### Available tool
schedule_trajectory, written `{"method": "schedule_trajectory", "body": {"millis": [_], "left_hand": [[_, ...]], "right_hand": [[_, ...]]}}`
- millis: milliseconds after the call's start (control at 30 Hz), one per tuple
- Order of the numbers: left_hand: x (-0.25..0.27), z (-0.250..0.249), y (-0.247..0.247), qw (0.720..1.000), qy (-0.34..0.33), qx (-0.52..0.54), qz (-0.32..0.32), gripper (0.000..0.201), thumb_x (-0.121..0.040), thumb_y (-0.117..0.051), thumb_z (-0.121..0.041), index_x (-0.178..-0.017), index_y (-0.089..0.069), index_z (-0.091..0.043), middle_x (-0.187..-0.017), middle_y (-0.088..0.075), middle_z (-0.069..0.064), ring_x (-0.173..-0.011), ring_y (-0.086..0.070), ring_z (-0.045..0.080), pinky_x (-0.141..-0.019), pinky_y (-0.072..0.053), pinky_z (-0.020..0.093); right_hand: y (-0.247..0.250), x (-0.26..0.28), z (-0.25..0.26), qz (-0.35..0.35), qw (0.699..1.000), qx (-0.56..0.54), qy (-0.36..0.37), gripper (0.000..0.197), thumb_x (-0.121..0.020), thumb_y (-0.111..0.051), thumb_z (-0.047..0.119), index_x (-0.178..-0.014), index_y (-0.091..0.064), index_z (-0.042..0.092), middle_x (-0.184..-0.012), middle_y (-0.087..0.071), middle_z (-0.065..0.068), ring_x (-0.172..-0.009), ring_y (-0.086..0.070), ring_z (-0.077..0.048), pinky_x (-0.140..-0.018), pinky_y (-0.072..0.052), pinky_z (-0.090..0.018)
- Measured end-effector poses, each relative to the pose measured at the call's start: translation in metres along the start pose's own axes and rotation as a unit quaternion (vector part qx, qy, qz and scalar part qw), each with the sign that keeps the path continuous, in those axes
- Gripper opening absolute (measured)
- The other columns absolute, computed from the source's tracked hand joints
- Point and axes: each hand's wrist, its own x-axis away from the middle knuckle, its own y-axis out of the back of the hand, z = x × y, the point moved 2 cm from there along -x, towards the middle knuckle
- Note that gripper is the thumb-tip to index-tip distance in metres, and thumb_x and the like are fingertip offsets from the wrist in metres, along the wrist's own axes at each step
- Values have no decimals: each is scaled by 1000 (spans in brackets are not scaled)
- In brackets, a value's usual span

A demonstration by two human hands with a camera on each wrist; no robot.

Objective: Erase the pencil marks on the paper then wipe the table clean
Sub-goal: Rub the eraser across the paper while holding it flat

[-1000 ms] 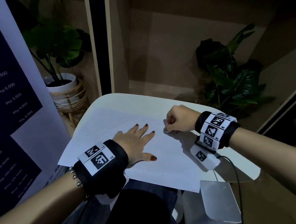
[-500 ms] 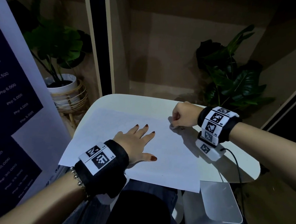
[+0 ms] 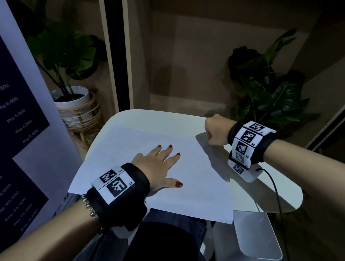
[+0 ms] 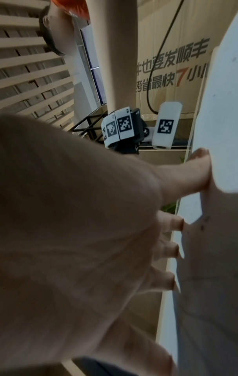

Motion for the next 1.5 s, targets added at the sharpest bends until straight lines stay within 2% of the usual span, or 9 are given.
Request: {"method": "schedule_trajectory", "body": {"millis": [67,233,467,600,800,1000,1167,1400,1500], "left_hand": [[-1,0,0,1000,-1,-2,1,82,-94,-31,-69,-155,11,-33,-162,20,-7,-151,13,19,-118,-20,52],[-1,0,-1,1000,-1,-3,-2,83,-93,-31,-69,-155,11,-33,-162,20,-7,-151,12,19,-117,-21,52],[0,-2,-1,1000,3,-3,-4,82,-94,-30,-69,-155,11,-33,-162,20,-7,-151,12,19,-117,-22,51],[-1,-1,-1,1000,4,-5,-4,82,-93,-30,-69,-155,11,-33,-162,20,-7,-151,12,20,-117,-22,52],[0,0,-1,1000,0,5,-2,83,-93,-31,-69,-155,11,-33,-162,20,-8,-151,13,18,-117,-20,52],[0,-2,-1,1000,2,-3,1,83,-93,-30,-69,-155,11,-33,-162,21,-7,-151,13,19,-118,-20,53],[0,-2,-2,1000,3,1,-1,83,-93,-30,-70,-155,11,-33,-162,21,-8,-151,13,18,-118,-20,53],[-1,-2,-2,1000,4,-1,0,83,-93,-30,-70,-155,12,-33,-161,22,-8,-151,13,19,-118,-18,53],[-1,-3,-2,1000,5,-5,1,83,-93,-29,-70,-155,12,-34,-162,22,-7,-151,13,19,-118,-17,53]], "right_hand": [[2,-1,3,-10,1000,-19,12,18,-81,-71,15,-73,-70,-1,-75,-70,-17,-77,-69,-32,-72,-61,-42],[-4,7,7,29,997,-57,46,21,-84,-74,33,-85,-76,12,-82,-73,-1,-74,-60,-12,-70,-50,-27],[8,-4,-13,10,999,-37,-8,19,-80,-73,18,-77,-76,0,-76,-74,-15,-78,-70,-26,-74,-61,-41],[4,0,-6,-3,997,-75,10,19,-85,-73,25,-80,-76,7,-75,-74,-5,-75,-67,-17,-72,-56,-32],[2,-3,-28,7,998,-52,-34,25,-80,-77,27,-78,-76,2,-79,-74,-14,-81,-70,-29,-71,-57,-39],[-4,2,-10,-3,997,-79,15,21,-82,-76,30,-83,-75,8,-80,-73,-5,-79,-67,-20,-73,-57,-35],[3,-6,-24,8,998,-63,-27,25,-79,-77,25,-78,-76,0,-78,-74,-16,-81,-70,-32,-68,-58,-38],[5,6,7,-25,991,-123,56,17,-84,-76,27,-76,-72,13,-68,-67,6,-66,-60,-8,-60,-46,-21],[-8,8,14,3,993,-102,62,17,-83,-75,29,-75,-72,15,-71,-68,4,-67,-58,-8,-63,-47,-23]]}}
